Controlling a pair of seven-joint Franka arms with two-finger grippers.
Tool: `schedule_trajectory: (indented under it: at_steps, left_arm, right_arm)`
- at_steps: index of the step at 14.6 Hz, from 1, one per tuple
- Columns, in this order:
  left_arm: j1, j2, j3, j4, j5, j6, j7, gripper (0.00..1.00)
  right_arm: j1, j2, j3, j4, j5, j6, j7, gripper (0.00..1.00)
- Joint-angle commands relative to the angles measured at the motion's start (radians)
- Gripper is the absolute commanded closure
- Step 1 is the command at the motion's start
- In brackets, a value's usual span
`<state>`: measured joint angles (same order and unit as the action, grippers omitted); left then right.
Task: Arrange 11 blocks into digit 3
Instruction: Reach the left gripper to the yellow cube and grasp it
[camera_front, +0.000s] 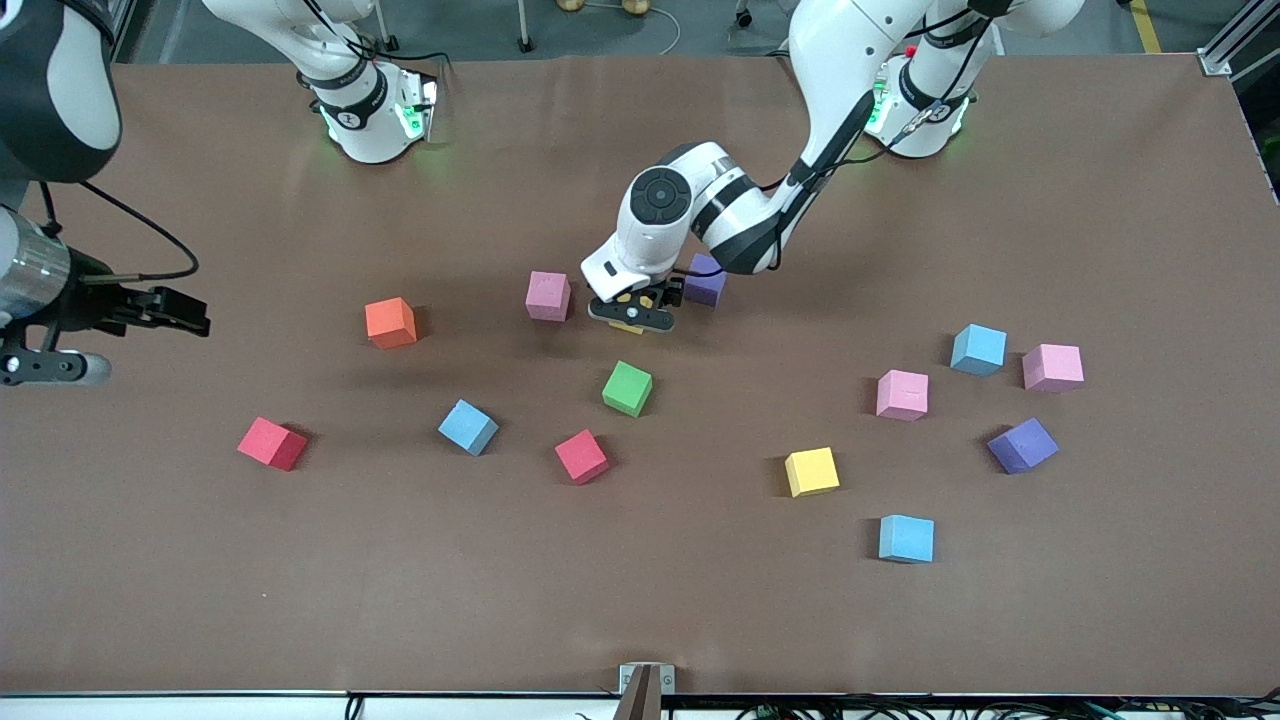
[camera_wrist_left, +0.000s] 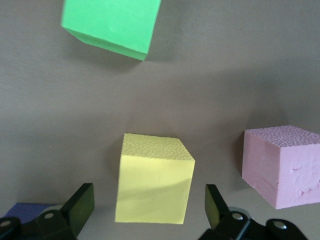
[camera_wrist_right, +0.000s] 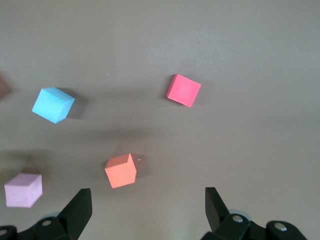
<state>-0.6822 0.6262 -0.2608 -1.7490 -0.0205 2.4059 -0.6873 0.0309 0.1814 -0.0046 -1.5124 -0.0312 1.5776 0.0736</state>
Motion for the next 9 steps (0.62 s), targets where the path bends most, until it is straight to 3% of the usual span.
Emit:
schedule_trajectory:
  at_steps: [1, 4, 7, 9]
  left_arm:
    - [-0.017, 0.041, 0.009, 0.042, 0.024, -0.002, -0.037, 0.05]
    - [-0.033, 0.062, 0.014, 0.042, 0.044, 0.015, -0.04, 0.15]
    - [-0.033, 0.055, 0.014, 0.036, 0.044, 0.013, -0.088, 0.51]
    - [-0.045, 0.041, 0.012, 0.028, 0.047, 0.004, -0.255, 0.66]
  right_arm:
    - [0.078, 0.009, 0.006, -0.021, -0.003, 0.024, 0.197, 0.0]
    - [0.135, 0.009, 0.008, -0.069, 0.037, 0.088, 0.317, 0.0]
    - [0.161, 0.024, 0.008, -0.109, 0.06, 0.123, 0.388, 0.0]
    - [0.167, 0.023, 0.008, -0.165, 0.082, 0.175, 0.399, 0.0]
